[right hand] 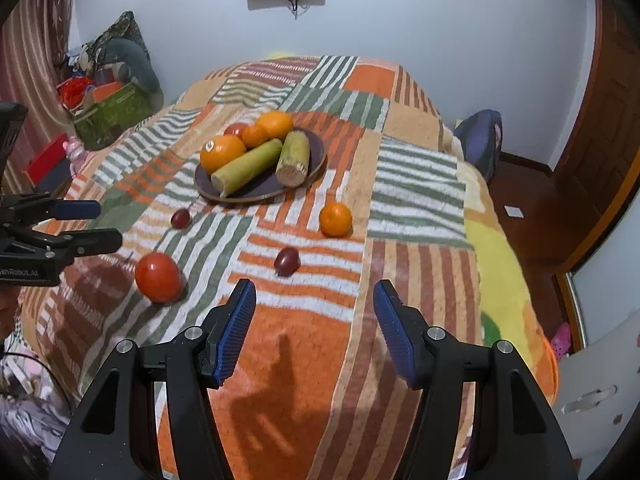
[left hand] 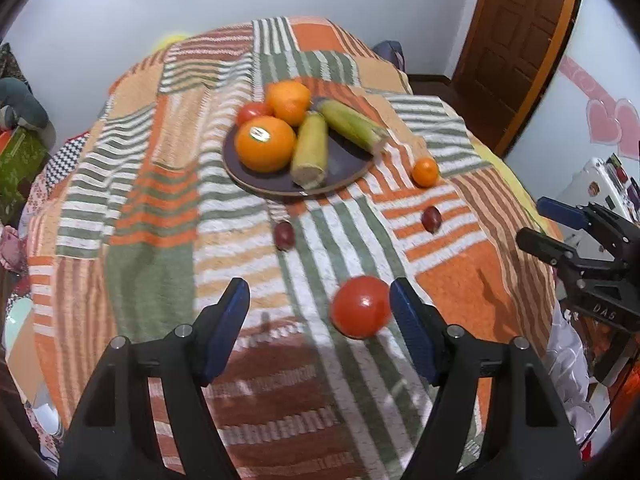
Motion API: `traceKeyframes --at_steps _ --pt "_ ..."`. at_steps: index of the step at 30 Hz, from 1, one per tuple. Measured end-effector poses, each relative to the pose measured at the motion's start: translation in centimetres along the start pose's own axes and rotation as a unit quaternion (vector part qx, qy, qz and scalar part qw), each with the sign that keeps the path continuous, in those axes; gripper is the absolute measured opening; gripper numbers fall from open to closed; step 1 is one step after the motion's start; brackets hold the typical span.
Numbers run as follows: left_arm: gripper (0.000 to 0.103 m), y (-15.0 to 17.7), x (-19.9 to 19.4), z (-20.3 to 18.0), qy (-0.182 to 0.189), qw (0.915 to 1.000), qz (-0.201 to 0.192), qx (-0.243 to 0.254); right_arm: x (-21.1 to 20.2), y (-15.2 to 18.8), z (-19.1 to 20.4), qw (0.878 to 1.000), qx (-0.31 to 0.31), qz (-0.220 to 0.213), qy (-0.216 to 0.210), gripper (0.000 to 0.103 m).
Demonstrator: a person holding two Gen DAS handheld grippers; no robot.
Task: Organize fruits
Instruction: 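Grasp another red tomato with the left gripper while the right grasps a tangerine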
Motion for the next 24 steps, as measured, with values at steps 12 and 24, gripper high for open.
traceKeyframes --at_steps 12,24 --pt "0.065 2.2 3.7 -2.6 0.019 0.9982 0.046 0.035 1.1 1.3 -0.7 1.000 0.017 0.013 -0.012 0.058" --pt "0.046 1.6 4.0 -1.4 0.018 0.9986 0.047 0.018 3.1 -0.9 -1.8 1.000 0.012 0.006 -0.017 0.058"
Point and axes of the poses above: each gripper's, at about its wrist camera, not at the fingertips, and x roughly the way its jaws point, z to its left, y to its underside, the point moved 6 cm from there along x, roughly the way its jaws point, and after that the axes turned 8 degrees about -z, right-handed, at the moved point
